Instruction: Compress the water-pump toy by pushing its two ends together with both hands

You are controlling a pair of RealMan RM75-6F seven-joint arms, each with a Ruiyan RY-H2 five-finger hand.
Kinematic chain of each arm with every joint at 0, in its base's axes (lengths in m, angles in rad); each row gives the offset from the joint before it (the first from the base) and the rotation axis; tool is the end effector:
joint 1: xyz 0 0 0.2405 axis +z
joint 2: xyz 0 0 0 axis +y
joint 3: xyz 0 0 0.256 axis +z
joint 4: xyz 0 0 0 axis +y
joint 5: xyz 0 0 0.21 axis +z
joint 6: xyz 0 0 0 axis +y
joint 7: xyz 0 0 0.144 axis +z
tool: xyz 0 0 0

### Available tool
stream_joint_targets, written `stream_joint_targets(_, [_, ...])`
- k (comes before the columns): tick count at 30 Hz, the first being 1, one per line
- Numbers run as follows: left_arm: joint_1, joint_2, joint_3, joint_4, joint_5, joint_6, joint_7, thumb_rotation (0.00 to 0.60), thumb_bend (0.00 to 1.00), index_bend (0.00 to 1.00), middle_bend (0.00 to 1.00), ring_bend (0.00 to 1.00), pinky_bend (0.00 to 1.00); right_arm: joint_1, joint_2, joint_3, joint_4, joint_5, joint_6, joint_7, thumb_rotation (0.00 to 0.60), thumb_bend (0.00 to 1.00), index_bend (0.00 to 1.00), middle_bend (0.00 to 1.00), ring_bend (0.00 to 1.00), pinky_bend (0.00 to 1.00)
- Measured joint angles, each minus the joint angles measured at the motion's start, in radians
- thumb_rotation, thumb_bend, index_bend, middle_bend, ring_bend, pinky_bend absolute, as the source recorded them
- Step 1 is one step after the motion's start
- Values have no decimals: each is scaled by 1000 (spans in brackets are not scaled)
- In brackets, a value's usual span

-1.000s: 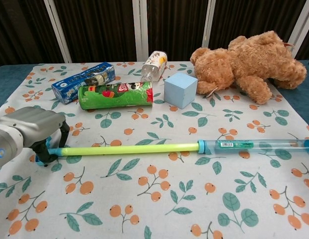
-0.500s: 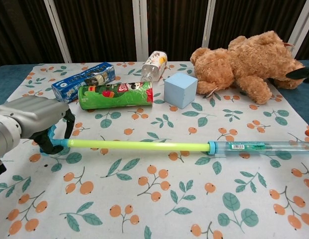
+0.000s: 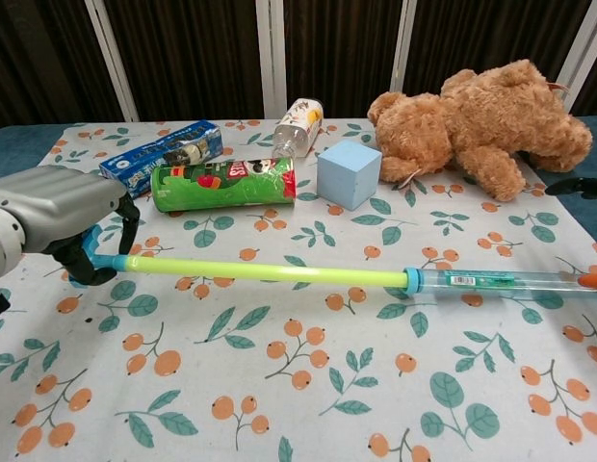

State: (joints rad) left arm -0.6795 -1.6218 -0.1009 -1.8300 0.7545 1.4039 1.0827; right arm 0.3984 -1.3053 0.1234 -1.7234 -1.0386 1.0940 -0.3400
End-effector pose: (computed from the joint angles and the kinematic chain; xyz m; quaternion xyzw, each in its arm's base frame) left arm -0.1436 0.2731 -0.0158 -0.7379 -0.3307 -0.2112 0.5491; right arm -0.2561 -0.2642 0.0558 0.6408 -0.4946 0.2987 0.5055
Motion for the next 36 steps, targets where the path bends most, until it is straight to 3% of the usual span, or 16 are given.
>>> stream_joint_targets(8, [4, 7, 10, -7, 0, 6, -3, 600, 454, 585, 226, 117, 249, 3, -14, 0, 65, 63, -1, -19, 600, 329, 154, 0, 0, 0])
stream_joint_targets(12, [4, 11, 8, -17, 1, 8, -6, 600, 454, 584, 226, 117, 249, 5, -15, 0, 80, 97, -8, -26, 600, 328, 230, 0, 0, 0])
stream_joint_targets(24, [-3, 24, 4, -42, -4, 16, 1, 600, 454, 585, 226, 116, 249, 19, -24, -18, 100, 163, -29, -77, 600, 329, 237, 0, 0, 0])
stream_joint_targets(28, [-3, 31, 3, -41, -9, 15, -2, 600, 454, 585, 226, 116, 249, 24, -32, -20, 117, 181, -30, -91, 600, 329, 306, 0, 0, 0])
stream_joint_targets(36, [-3, 44, 0, -41, -11, 11, -16, 600, 454, 585, 226, 117, 249, 30, -56, -24, 156, 198, -26, -108, 600, 329, 332, 0, 0, 0])
